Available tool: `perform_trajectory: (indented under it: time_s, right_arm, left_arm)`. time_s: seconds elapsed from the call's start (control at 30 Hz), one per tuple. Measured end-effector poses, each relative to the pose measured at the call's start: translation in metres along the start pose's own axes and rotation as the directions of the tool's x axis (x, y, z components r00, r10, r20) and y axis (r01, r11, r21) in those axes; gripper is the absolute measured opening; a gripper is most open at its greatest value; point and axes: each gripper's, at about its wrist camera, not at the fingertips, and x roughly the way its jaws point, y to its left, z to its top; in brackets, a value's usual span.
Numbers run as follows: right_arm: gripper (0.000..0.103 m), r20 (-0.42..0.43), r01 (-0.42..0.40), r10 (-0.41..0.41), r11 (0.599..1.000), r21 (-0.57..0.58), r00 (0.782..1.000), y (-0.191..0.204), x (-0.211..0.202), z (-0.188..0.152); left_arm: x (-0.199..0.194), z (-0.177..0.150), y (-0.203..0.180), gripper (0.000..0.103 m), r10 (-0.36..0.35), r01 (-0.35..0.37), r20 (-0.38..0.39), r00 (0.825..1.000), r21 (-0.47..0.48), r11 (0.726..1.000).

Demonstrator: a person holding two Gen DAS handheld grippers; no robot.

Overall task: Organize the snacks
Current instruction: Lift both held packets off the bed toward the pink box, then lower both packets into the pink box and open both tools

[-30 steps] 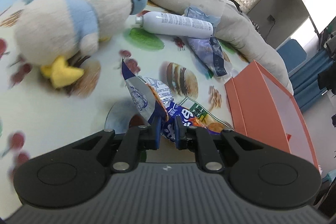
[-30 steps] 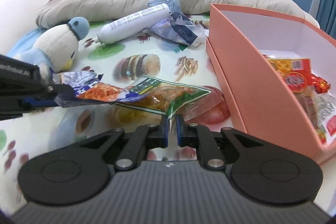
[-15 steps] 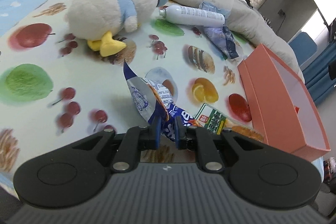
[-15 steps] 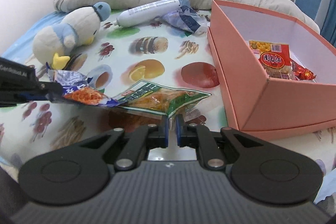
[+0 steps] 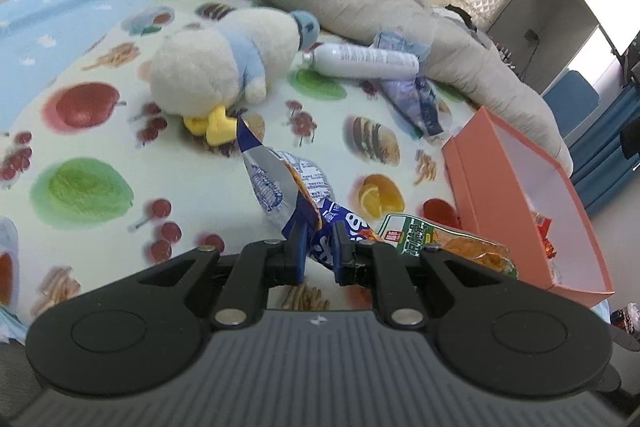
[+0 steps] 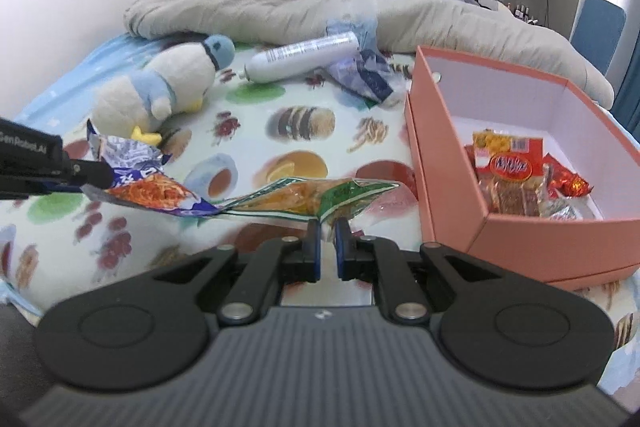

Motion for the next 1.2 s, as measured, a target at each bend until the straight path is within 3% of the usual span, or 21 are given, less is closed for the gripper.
perform_trajectory:
  time_s: [0.37,0.67,0.9,1.2]
  right_arm:
    - [0.010,0.104,0.009,-0.012,1.000,0.029,0.995,-0.016,-0.047,0.043]
    - [0.010,0.163,0.064,-0.080,0.993,0.100,0.983,-0.069,-0.076,0.064]
    - [0.010,0.151,0.142,-0.169,0.974,0.174,0.974,-0.138,-0.078,0.067]
    - [0.010,0.110,0.200,-0.234,0.946,0.257,0.966,-0.218,-0.038,0.072]
  left_arm:
    - [-0.045,0.038,-0.029,0.015,-0.030,0.027,0.053,0.998,0.052,0.998]
    - [-0.054,0.062,-0.102,0.015,-0.114,0.103,0.066,0.991,0.146,0.984]
    - [-0.030,0.074,-0.183,0.015,-0.185,0.177,0.021,0.982,0.217,0.960]
    - [0.046,0.072,-0.285,0.014,-0.220,0.233,-0.079,0.972,0.307,0.923]
